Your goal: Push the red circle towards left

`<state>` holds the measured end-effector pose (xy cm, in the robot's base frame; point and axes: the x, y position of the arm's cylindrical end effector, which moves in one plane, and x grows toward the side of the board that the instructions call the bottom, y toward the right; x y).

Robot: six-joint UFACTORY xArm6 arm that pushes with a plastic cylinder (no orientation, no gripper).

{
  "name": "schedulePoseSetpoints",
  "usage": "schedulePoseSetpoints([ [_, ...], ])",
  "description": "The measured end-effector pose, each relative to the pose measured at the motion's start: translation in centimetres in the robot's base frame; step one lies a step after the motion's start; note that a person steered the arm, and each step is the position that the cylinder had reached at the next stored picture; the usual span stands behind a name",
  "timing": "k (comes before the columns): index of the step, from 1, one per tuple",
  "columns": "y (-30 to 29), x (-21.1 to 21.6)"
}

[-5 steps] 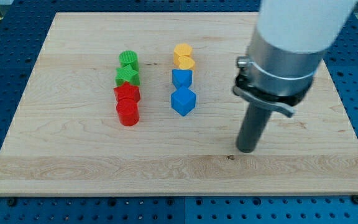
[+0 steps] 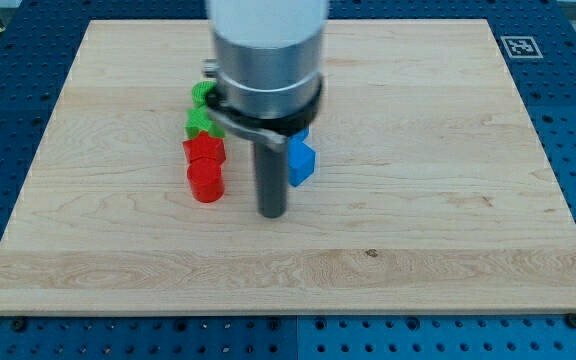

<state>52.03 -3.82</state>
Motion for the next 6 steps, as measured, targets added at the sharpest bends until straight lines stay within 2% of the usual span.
schedulePoseSetpoints([
  [2, -3.2, -3.9],
  [3, -3.3, -4.0],
  [6, -8.8, 0.8],
])
